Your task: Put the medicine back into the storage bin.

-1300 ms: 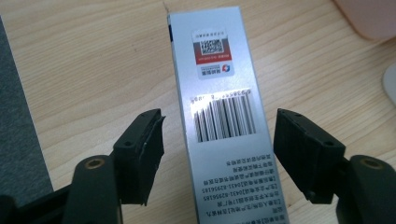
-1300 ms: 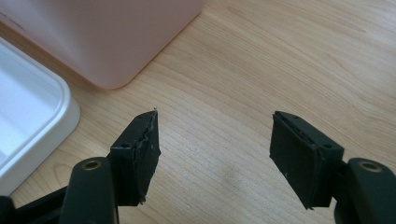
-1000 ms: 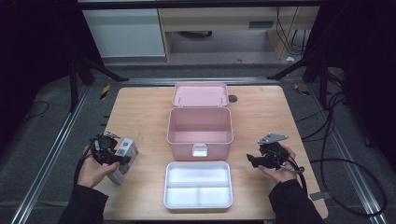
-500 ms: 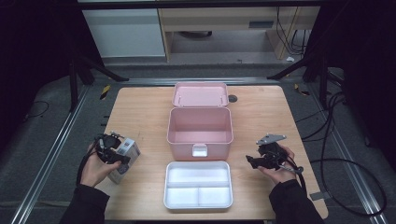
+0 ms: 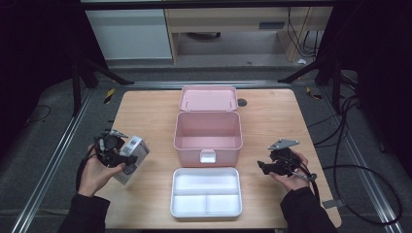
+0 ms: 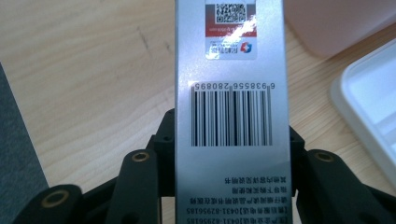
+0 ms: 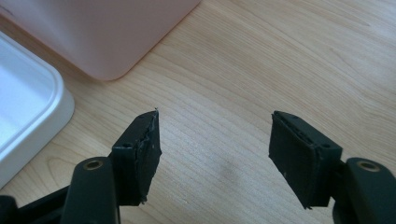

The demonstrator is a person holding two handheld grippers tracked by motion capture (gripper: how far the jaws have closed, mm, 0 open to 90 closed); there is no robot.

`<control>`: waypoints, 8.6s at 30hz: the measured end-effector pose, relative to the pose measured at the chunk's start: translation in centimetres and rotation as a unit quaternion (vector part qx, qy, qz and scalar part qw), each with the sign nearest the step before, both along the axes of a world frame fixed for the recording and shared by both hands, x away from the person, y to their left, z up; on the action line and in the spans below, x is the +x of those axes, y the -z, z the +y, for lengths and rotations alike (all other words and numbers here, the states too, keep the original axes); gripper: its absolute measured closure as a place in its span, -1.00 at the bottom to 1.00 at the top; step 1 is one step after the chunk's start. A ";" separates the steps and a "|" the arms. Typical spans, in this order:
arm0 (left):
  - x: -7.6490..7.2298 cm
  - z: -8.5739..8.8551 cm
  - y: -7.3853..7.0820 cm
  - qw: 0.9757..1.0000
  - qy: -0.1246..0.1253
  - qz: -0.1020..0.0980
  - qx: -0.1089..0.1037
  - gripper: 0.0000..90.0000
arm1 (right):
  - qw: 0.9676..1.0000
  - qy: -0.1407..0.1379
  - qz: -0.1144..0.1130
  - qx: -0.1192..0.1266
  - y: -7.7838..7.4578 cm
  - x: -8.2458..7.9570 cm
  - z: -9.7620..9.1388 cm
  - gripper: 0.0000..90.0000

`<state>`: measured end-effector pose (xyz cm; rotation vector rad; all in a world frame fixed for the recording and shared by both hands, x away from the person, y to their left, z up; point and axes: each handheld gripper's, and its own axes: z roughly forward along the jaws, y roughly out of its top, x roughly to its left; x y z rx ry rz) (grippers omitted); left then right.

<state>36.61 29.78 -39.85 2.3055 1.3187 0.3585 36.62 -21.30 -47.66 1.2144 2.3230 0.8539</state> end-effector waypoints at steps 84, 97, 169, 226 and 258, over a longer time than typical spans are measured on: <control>11.2 -23.2 -0.6 0.971 0.239 -0.011 -0.007 -0.02 | 0.999 -0.019 -0.023 -0.033 0.6 0.4 -0.2 -0.27; 5.4 -18.2 -7.5 0.960 0.247 -0.123 -0.038 -0.06 | 0.998 -0.031 -0.053 -0.015 -0.9 0.0 0.1 -0.20; -3.7 -13.3 8.7 0.926 0.371 0.040 0.053 0.73 | 0.925 -0.345 0.104 -0.119 1.7 -3.4 11.3 0.78; 1.1 -14.5 -7.7 0.882 0.464 -0.015 0.076 0.96 | 0.920 -0.383 0.037 -0.076 -13.4 0.5 8.2 0.89; 13.5 -14.4 -3.9 0.895 0.440 0.026 0.061 0.90 | 0.937 -0.340 0.039 -0.066 -10.6 11.4 8.5 0.84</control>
